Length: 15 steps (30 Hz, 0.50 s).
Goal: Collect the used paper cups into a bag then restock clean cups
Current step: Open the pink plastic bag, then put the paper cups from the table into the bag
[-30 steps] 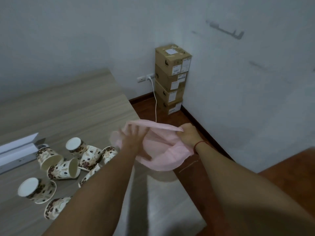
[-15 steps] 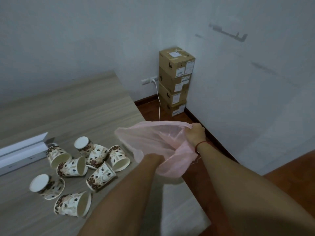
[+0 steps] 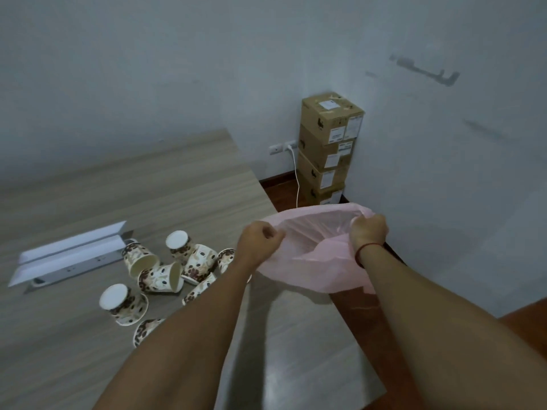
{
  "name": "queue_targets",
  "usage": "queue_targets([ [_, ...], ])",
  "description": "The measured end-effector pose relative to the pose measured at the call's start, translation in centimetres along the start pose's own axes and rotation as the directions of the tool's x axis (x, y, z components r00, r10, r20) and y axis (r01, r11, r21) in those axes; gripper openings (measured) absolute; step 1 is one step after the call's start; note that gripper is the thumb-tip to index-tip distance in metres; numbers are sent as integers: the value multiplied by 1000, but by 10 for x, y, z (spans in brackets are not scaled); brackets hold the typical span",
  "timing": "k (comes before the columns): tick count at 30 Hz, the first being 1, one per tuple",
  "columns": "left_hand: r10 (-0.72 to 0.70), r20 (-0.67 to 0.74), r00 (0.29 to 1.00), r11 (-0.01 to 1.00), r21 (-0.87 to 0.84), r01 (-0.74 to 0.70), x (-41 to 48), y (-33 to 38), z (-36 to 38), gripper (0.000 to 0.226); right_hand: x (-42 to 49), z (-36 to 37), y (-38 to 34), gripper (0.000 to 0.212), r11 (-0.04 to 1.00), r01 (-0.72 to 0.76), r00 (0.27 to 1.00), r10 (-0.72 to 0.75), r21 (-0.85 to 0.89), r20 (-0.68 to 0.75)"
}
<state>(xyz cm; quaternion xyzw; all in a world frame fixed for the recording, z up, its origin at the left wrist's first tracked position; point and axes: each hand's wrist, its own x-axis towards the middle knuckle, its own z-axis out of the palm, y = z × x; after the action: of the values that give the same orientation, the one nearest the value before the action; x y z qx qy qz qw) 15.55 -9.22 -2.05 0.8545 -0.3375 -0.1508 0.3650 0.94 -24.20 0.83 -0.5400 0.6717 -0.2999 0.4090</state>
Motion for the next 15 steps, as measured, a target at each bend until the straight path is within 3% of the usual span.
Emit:
queue_targets([
  [3,-112,-162,980,992,35,119,-2,-17,-15,25,-10,3,-3,38,998,57,998,-57,9,28],
  [6,-293,-205,934,943,101,317,-2,-39,-17,25,-20,7,3,33,993,118,990,-116,-16,79],
  [10,-480,-74,874,859,161,485,3,-71,-10,40,-28,18,18,25,985,164,976,-154,-57,156],
  [12,-530,11,848,829,219,515,6,-85,0,57,-31,26,27,24,984,153,974,-135,-88,185],
  [15,-567,24,824,792,293,536,5,-93,13,72,-39,37,37,25,976,169,965,-135,-139,225],
])
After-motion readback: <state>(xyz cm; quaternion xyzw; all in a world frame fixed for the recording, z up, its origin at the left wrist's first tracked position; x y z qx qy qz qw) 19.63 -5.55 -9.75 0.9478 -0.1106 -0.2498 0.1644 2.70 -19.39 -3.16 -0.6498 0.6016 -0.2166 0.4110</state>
